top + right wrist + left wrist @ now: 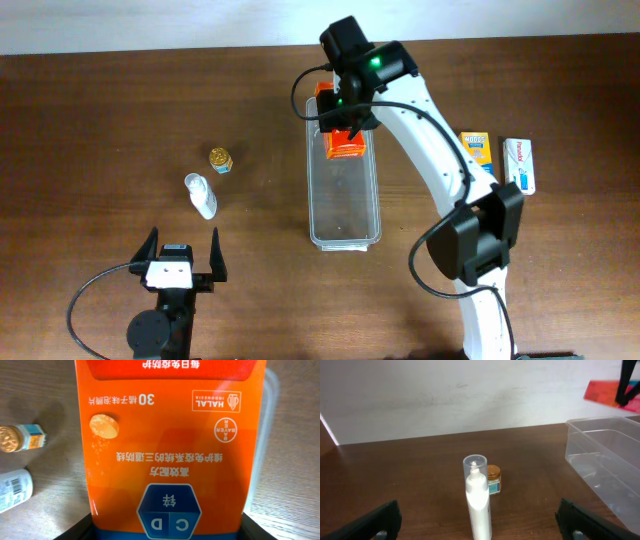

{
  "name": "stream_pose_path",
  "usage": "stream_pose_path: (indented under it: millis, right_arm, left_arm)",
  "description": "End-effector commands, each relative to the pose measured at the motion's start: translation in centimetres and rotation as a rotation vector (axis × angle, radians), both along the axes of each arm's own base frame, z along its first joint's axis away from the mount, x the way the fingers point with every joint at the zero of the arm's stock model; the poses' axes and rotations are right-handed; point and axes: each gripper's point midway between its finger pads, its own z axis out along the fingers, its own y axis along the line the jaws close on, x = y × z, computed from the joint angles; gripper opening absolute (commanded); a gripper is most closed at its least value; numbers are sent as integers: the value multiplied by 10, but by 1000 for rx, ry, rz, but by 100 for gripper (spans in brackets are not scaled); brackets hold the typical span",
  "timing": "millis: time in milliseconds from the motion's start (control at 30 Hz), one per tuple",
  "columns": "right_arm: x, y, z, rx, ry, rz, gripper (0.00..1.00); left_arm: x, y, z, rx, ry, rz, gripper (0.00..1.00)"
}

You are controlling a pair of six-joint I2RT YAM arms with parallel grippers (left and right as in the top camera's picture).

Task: Pack container
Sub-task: 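Carry the orange box over the container and lower it inside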

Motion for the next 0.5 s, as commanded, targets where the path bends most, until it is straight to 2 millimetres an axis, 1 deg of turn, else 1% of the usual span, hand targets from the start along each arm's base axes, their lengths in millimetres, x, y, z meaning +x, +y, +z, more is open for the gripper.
stream_pose_path:
  millis: [0, 300, 467]
  right_arm:
    - [-5, 9, -16, -25, 25, -8, 57]
    - [-7, 4, -27, -73, 40, -69, 58]
    - [-12, 2, -39, -91, 68, -71, 58]
  left_arm:
    - [0, -1, -2, 9, 0, -10, 99]
    - [0, -1, -2, 9, 0, -10, 99]
    - [0, -1, -2, 9, 0, -10, 99]
